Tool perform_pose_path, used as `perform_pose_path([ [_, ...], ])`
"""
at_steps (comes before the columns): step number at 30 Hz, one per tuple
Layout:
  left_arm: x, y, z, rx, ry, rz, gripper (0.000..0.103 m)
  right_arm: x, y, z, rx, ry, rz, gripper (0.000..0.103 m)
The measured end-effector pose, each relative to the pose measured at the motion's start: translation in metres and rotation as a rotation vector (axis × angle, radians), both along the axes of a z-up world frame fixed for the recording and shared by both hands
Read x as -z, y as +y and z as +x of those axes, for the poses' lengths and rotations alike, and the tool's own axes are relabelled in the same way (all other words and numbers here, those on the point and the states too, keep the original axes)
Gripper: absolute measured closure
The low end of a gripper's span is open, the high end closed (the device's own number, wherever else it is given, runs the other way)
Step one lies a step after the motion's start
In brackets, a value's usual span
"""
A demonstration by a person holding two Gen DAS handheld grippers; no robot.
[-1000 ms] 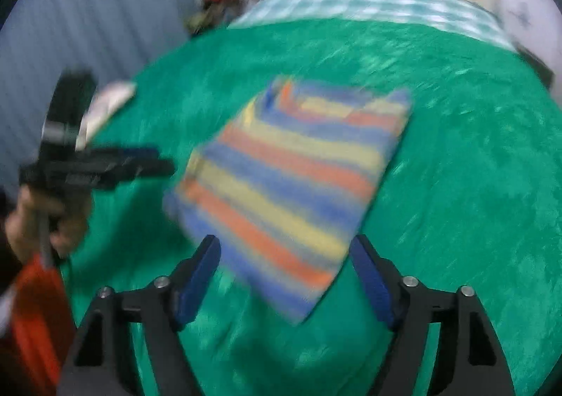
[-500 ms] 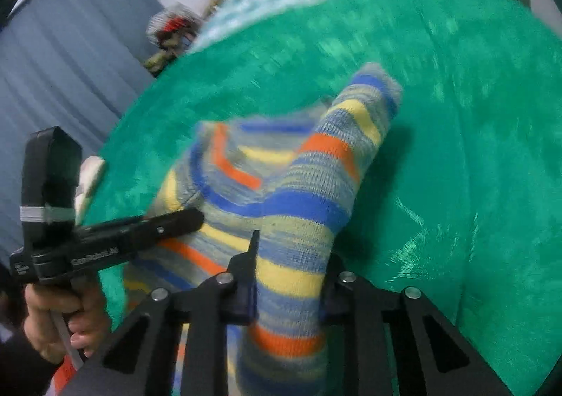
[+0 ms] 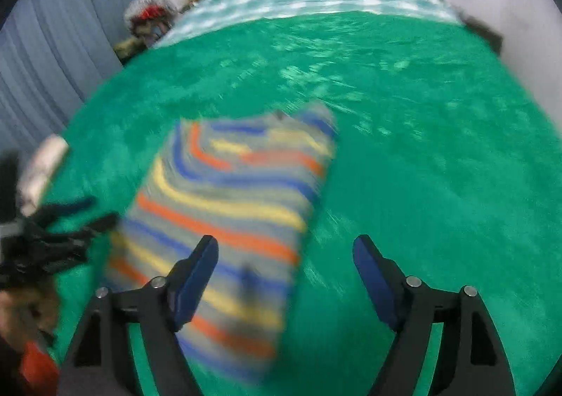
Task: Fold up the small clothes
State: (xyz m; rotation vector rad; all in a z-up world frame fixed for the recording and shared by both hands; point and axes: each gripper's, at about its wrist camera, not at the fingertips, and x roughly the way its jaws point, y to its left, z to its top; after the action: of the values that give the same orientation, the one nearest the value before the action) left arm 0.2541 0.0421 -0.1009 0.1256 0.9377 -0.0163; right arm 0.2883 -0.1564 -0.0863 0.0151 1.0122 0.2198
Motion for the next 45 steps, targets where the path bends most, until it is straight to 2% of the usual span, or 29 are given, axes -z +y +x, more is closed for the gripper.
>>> perform_pose_path([
  [1, -0.006, -0.001, -0.021, -0.012, -0.030, 0.039, 0.004, -0.005, 0.000, -0.018, 0.003, -0.009, -0.040, 0.020],
  [2, -0.013, -0.003, -0.040, -0.018, -0.057, 0.059, 0.002, -0.009, -0.003, -0.033, 0.006, -0.016, -0.057, 0.019],
  [7, -0.040, -0.013, -0.087, -0.083, -0.064, 0.098, 0.001, -0.043, 0.003, -0.104, 0.032, -0.027, -0.019, 0.006],
  [9, -0.053, -0.018, -0.104, -0.113, -0.080, 0.124, 0.001, -0.053, 0.012, -0.125, 0.039, -0.038, -0.014, 0.005],
  [11, -0.062, -0.021, -0.123, -0.112, -0.078, 0.105, 0.001, -0.065, 0.018, -0.149, 0.042, -0.056, -0.026, 0.005],
  [14, -0.076, -0.022, -0.142, -0.108, -0.028, 0.055, 0.001, -0.078, 0.029, -0.171, 0.034, -0.066, -0.045, 0.005],
  [17, -0.086, -0.025, -0.158, -0.100, -0.025, 0.037, 0.001, -0.089, 0.038, -0.196, 0.028, -0.072, -0.055, 0.005],
  [24, -0.101, -0.024, -0.188, -0.098, -0.006, 0.007, 0.001, -0.111, 0.047, -0.237, 0.021, -0.066, -0.100, 0.005],
  [30, -0.112, -0.027, -0.212, -0.089, -0.020, 0.042, 0.001, -0.123, 0.054, -0.267, 0.027, -0.048, -0.115, 0.005],
  [36, -0.120, -0.023, -0.234, -0.084, 0.002, -0.001, 0.001, -0.139, 0.065, -0.295, 0.035, -0.046, -0.139, 0.005],
  [45, -0.122, -0.029, -0.250, -0.072, 0.001, -0.012, 0.001, -0.152, 0.058, -0.318, 0.071, -0.063, -0.176, 0.005],
])
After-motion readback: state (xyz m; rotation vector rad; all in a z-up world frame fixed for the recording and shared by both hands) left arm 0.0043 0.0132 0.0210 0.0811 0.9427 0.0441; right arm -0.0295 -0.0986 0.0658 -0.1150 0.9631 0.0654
